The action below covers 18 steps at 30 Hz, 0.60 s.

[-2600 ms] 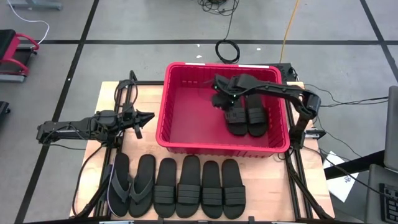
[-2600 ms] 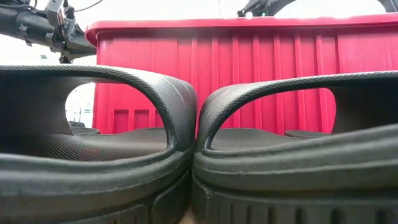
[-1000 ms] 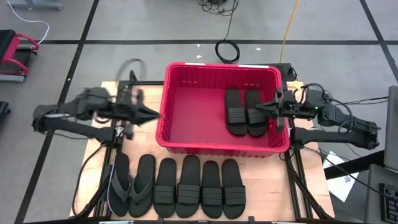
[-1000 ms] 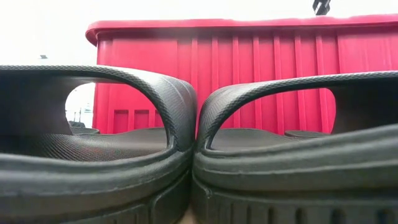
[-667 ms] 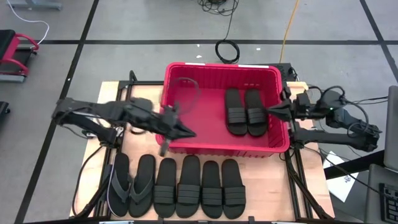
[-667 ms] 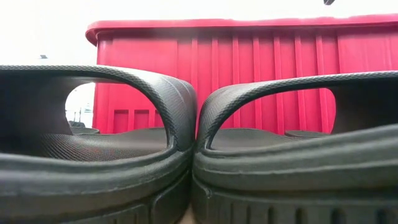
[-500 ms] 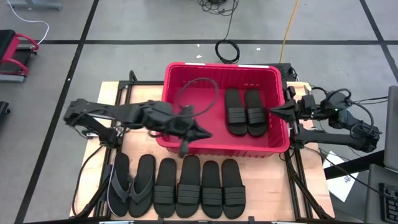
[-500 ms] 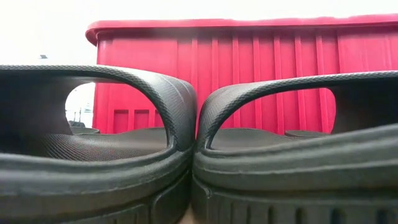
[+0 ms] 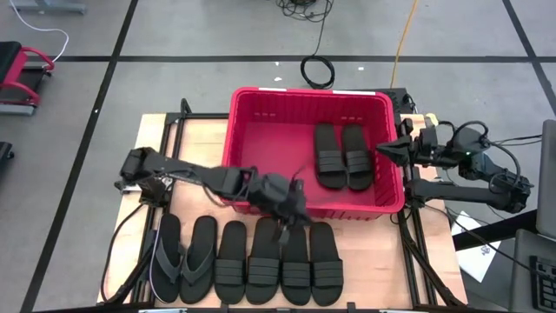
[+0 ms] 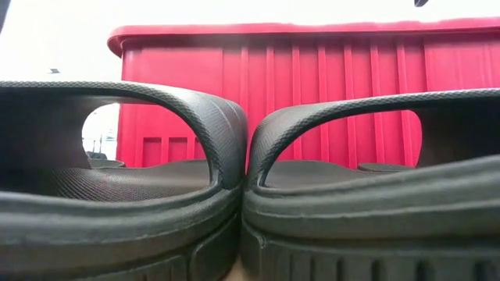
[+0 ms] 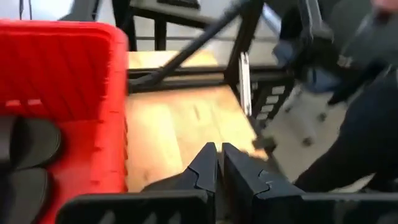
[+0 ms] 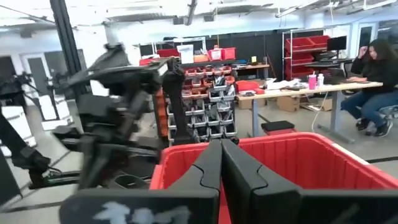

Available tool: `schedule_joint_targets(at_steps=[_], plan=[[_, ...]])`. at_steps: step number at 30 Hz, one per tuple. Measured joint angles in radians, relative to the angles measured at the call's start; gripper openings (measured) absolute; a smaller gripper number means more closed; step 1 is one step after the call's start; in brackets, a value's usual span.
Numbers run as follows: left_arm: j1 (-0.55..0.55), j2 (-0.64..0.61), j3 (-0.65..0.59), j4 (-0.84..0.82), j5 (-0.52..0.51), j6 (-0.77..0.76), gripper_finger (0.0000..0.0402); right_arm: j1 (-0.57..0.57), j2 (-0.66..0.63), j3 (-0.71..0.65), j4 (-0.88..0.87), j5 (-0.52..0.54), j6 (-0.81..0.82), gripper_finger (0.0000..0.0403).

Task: Pick and place slides into bin
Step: Put the black slipper into the red bin

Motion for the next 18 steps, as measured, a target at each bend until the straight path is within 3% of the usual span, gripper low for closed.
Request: schedule_joint_targets(at_steps=[5, 10, 18], plan=[[-0.036, 0.005, 0.000, -0.071, -0.047, 0.024, 0.0006, 0.000, 0.007, 0.000, -0.006, 0.058, -0.026, 0.0000], [-0.040, 0.006, 0.001, -0.162, -0.053, 0.074, 0.0010, 0.000, 0.007, 0.000, -0.051, 0.131, 0.072, 0.0000], [-0.072, 0.007, 0.017, -0.081, -0.042, 0.045, 0.0003, 0.000, 0.007, 0.000, -0.067, 0.128, 0.200, 0.0000]])
